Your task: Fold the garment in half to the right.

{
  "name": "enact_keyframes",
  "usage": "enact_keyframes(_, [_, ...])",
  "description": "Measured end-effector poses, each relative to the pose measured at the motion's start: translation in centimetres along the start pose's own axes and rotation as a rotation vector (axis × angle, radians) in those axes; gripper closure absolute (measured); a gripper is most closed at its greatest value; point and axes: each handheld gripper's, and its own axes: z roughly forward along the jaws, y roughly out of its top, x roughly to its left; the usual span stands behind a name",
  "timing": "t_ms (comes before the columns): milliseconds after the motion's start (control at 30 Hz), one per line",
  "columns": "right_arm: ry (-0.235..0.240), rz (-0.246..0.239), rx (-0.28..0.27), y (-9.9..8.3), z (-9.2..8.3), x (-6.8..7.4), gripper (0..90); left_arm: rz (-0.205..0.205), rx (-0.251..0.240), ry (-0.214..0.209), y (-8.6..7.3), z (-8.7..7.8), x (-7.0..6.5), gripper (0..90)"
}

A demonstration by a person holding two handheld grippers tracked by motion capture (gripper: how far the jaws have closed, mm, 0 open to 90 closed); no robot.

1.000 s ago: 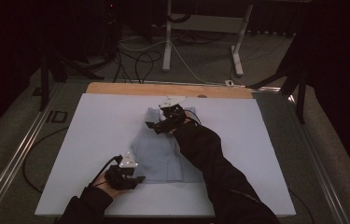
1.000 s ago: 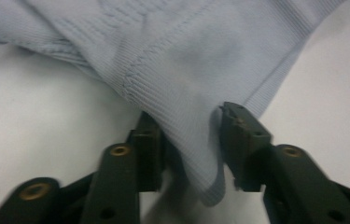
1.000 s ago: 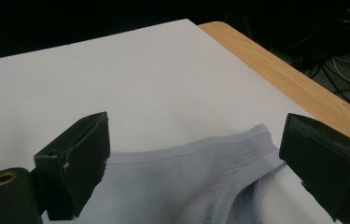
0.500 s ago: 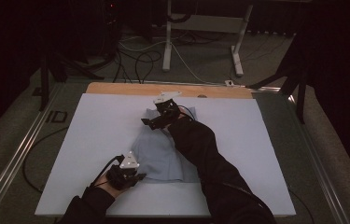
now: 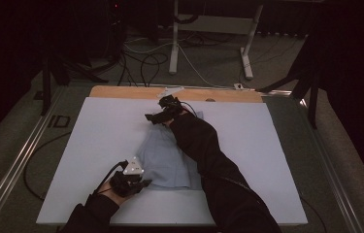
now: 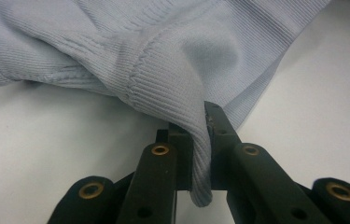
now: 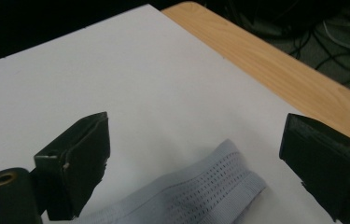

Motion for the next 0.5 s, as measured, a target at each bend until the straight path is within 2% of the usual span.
enact_keyframes(67, [-0.002, 0.001, 0.014, 0.1, 0.4, -0.1, 8.9, 0.002, -0.002, 0.002, 0.0, 0.0, 0.0, 85.2])
enact_keyframes(133, [-0.026, 0.006, 0.027, 0.3, 0.8, -0.2, 13.8, -0.003, -0.003, 0.001, 0.0, 0.0, 0.0, 85.2])
enact_keyframes(233, [-0.064, 0.061, 0.035, 0.3, 1.3, -0.4, 18.0, -0.005, -0.001, -0.001, 0.0, 0.0, -0.1, 85.2])
enact_keyframes(267, [-0.064, 0.061, 0.035, 0.3, 1.3, -0.4, 18.0, -0.005, -0.001, -0.001, 0.0, 0.0, -0.1, 85.2])
enact_keyframes(300, [-0.067, 0.077, 0.046, 0.3, 1.5, -0.4, 19.5, -0.008, -0.003, -0.001, 0.0, 0.0, 0.0, 85.2])
enact_keyframes(333, [-0.106, 0.106, 0.094, 0.2, 2.2, -0.4, 21.8, -0.009, -0.005, -0.002, 0.0, 0.0, 0.0, 85.2])
enact_keyframes(367, [-0.108, 0.123, 0.11, 0.2, 2.5, -0.4, 22.5, -0.007, -0.004, -0.001, -0.1, 0.0, -0.1, 85.2])
enact_keyframes(433, [-0.141, 0.127, 0.15, 0.1, 3.2, -0.4, 24.6, -0.004, -0.003, -0.001, -0.1, 0.0, -0.1, 85.2])
enact_keyframes(500, [-0.145, 0.126, 0.155, 0.0, 3.5, -0.4, 24.7, -0.004, -0.002, -0.001, -0.1, 0.0, -0.1, 85.2])
